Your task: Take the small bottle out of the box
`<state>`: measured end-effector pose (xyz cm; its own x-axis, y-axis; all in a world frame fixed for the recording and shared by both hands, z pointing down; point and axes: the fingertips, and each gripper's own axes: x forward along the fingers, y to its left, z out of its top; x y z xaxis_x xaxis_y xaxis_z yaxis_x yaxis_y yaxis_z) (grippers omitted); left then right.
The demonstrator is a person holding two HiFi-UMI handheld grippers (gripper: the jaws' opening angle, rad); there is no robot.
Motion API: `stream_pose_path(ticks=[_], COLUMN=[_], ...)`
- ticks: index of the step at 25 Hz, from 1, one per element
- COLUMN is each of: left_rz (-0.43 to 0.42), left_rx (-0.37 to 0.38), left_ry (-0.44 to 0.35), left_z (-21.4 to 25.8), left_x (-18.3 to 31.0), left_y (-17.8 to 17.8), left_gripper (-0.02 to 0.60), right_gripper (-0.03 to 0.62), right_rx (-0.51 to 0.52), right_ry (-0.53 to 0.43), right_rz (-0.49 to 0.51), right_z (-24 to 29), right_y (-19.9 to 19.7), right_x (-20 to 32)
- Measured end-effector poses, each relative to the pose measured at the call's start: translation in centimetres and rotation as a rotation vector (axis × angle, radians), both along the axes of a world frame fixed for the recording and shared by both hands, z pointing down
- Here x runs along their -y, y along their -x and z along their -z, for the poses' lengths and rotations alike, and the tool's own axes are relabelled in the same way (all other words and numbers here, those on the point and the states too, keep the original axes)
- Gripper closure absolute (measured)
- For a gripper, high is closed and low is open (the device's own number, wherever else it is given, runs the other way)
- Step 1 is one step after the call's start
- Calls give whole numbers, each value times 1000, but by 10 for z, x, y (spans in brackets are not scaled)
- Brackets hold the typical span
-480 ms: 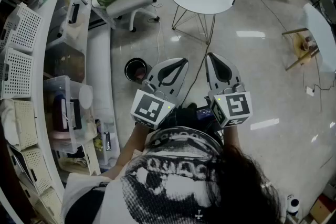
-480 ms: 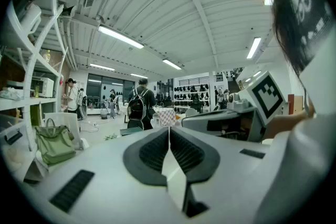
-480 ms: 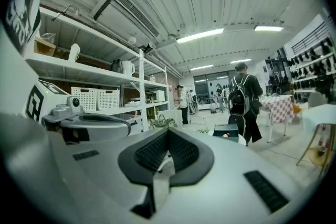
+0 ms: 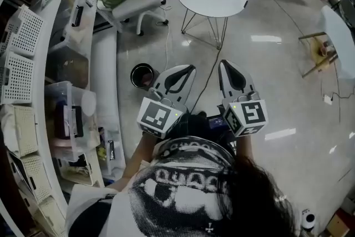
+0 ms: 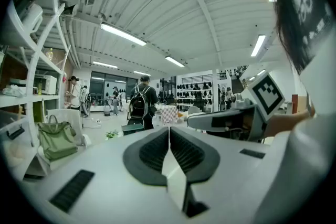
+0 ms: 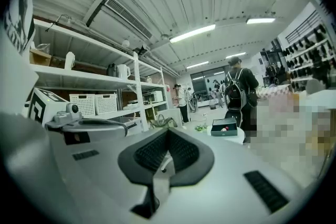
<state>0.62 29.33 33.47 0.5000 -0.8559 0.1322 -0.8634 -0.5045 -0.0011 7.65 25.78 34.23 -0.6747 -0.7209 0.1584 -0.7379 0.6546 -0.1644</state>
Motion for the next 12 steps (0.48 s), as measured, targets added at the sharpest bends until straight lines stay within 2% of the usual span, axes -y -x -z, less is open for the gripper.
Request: stream_pose_path(ticks=[3,12], left_rz=[-12,-68], left_rx=[9,45], left_ry=[30,46], left_z=[-7,-13], left_x=[3,26], left_y=[-7,-34], left_gripper=[566,566], right_gripper=[595,595], right_rx=[-6,11], right_ry=[20,39], right_rz=[-12,-42], right_z=[-8,-13], right_y=[-12,-32], right_x=[1,15])
